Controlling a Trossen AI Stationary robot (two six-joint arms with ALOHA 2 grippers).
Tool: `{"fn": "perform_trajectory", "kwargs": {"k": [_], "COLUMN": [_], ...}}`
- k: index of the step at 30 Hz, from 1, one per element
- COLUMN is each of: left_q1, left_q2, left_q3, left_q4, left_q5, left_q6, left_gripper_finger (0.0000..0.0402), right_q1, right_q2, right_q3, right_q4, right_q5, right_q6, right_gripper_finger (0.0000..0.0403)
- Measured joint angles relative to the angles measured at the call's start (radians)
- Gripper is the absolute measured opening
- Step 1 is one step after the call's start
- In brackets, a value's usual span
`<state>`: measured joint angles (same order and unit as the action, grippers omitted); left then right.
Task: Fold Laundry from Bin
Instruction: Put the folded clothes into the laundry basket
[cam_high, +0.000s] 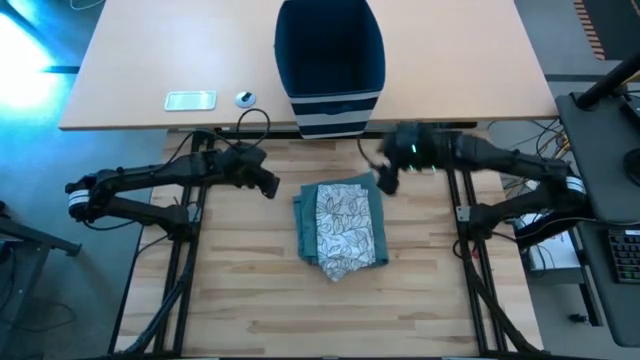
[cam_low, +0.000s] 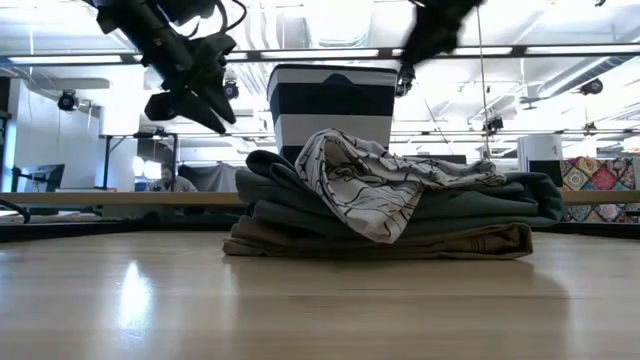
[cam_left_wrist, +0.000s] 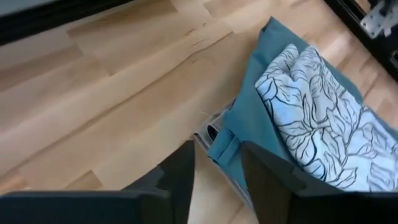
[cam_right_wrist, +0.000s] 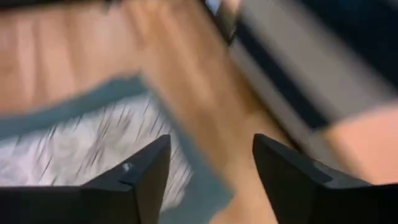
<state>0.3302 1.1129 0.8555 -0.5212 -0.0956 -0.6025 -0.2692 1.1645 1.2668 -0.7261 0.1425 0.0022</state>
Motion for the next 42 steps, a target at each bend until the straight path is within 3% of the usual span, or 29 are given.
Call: {"fn": "perform_trajectory", "kwargs": {"k": [5,11,16,20,23,28,33,38,42], "left_q1": [0.000,-0.006,-0.020,-0.040,-0.042,-0.042,-0.041,-0.037,-0.035], "left_q2": [-0.006,-0.018,-0.019,-0.022,-0.022,-0.024,-0.077,-0.148,-0.174], "left_q3": [0.000,0.000,0.000,0.000,0.000,0.000,0.001,0.031,0.070], "left_q4": [0.001,-0.001,-0.002,-0.024,-0.023,-0.038,-0.101,-0.099,-0.102], "left_q5": [0.000,0.000,0.000,0.000,0.000,-0.046,-0.127,-0.196,-0.210], "left_q6": [0.074,0.077,0.071,0.073,0.079,0.096,0.103,0.166,0.197], "left_gripper_finger": [0.0151,0.0175,0.0182,0.0182,0.0182,0.0182,0.0182,0.0182,0.0182], "right_q1": [-0.121,-0.266,-0.364,-0.386,-0.386,-0.343,-0.277,-0.248,-0.255], "right_q2": [0.180,0.390,0.550,0.627,0.652,0.623,0.554,0.491,0.466], "right_q3": [0.322,0.651,0.813,0.906,0.945,0.951,0.942,0.869,0.815], "right_q4": [-0.004,-0.079,-0.191,-0.334,-0.460,-0.606,-0.854,-0.839,-0.844], "right_q5": [-0.027,-0.128,-0.213,-0.296,-0.297,-0.299,-0.250,-0.095,0.020], "right_q6": [-0.139,-0.309,-0.364,-0.368,-0.365,-0.376,-0.473,-0.577,-0.597], "right_gripper_finger": [0.0253,0.0262,0.0257,0.0226,0.0170,0.0029,0.0011,0.0013,0.0038]}}
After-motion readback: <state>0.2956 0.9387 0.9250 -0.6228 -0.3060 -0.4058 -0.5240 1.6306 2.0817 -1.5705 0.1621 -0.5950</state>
